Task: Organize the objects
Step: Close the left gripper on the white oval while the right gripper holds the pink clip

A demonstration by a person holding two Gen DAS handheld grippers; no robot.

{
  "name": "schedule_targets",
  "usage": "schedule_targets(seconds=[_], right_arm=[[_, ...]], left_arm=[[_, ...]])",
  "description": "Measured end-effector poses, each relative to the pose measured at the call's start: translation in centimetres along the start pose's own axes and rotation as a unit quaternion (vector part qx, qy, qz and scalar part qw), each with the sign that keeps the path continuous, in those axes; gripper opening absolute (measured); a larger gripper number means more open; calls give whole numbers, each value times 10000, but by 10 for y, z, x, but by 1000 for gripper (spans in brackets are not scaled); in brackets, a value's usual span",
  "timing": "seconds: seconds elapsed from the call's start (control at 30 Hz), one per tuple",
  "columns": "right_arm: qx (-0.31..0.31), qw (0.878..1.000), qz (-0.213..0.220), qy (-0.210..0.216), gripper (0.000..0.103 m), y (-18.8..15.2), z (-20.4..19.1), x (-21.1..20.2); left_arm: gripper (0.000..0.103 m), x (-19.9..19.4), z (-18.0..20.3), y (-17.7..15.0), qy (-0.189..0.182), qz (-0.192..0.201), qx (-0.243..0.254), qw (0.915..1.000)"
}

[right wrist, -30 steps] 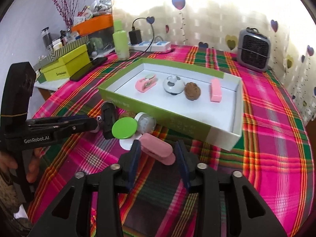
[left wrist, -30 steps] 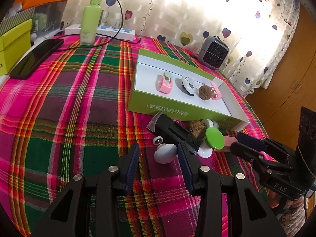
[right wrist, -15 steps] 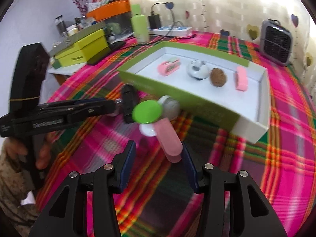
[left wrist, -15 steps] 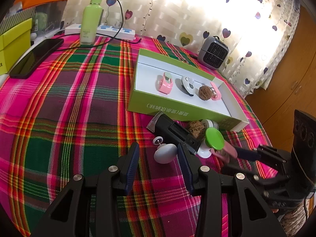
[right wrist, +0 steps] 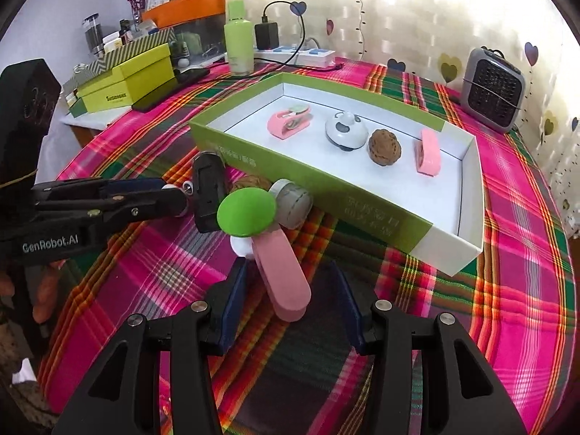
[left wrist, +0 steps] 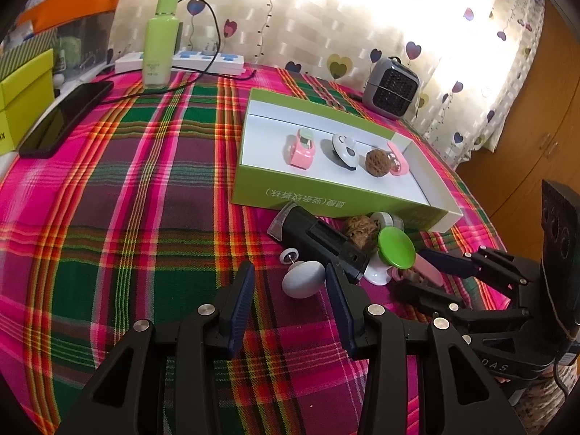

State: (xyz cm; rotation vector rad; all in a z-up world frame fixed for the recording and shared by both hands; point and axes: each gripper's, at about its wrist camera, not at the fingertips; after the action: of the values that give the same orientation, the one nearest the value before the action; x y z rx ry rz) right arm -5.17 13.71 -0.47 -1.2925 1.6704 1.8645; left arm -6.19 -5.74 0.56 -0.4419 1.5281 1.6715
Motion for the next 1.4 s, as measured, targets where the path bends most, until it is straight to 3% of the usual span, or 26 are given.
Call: schedule_targets(seconds=[0.1,0.3,0.5,0.67,1.4], right_arm=[[35,10000,15,-41,37,1,0,0],[1,9999,29,-138,26,1,-2,-1],[185,9997,44,-143,20,1,3,-1],[347,9993,60,-103,20,-1,5,-3],[852,9963,130,48,19,-4,15,-10]], left_arm=[[39,1,2,1,57,-12,54,10000],[39,3,5,3,142,-23,104,9998],[35,3,4,3,212,-34,133,9997],[22,4,4,4,215,-55,141,9997],[22,0,6,-2,157,-145,150,9997]])
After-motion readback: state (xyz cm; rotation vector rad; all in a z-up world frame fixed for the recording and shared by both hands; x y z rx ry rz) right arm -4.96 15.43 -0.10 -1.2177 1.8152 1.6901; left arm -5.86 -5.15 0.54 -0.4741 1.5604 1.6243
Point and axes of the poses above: each gripper's, at about its wrist camera, not at the fingertips, and x roughly the way its jaws point, z to its right, y to its top, and after that the axes turned 6 degrees about x, right-handed
